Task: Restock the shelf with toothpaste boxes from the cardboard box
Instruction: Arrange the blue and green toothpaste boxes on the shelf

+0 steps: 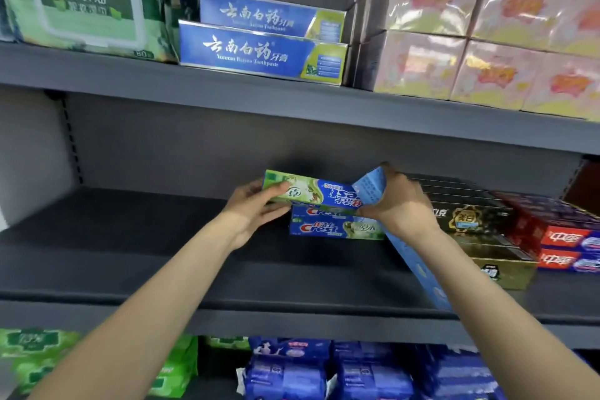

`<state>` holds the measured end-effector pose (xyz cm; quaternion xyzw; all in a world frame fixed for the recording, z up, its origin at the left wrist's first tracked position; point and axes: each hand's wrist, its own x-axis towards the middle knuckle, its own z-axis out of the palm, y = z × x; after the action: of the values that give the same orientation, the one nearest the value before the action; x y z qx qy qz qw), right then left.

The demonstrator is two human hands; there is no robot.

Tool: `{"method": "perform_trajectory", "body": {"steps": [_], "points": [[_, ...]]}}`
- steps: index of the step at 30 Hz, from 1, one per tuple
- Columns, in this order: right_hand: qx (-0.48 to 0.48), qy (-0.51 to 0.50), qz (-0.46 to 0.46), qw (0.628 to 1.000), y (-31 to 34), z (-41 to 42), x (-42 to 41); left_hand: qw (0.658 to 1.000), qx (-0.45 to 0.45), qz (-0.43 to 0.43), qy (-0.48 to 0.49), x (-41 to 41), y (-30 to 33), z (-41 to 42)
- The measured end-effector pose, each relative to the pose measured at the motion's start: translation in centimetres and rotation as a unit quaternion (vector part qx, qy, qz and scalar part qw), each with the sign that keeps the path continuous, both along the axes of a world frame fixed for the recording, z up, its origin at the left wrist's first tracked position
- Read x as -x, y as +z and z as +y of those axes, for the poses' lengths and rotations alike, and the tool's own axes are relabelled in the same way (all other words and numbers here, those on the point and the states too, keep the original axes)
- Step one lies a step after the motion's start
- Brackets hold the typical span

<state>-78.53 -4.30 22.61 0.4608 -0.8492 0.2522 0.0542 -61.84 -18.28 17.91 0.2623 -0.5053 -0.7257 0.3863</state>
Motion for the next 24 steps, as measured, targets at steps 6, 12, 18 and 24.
{"method": "perform_trajectory", "body": {"steps": [6,12,18,24], "points": [[0.059,0.013,-0.081,0.995,0.6,-1.4,1.8,0.993,-0.004,0.065,0.099,2.5,0.8,-1.0],[0.079,0.046,-0.13,0.987,0.3,-2.1,2.4,0.938,0.319,-0.12,0.061,6.6,1.5,0.0],[0.127,0.014,-0.164,0.978,0.3,-1.4,3.8,0.765,0.539,-0.344,-0.076,11.7,-2.4,1.5],[0.152,0.01,-0.203,0.967,-0.4,-0.2,5.5,0.642,0.627,-0.429,-0.104,15.3,-3.7,3.3]]}}
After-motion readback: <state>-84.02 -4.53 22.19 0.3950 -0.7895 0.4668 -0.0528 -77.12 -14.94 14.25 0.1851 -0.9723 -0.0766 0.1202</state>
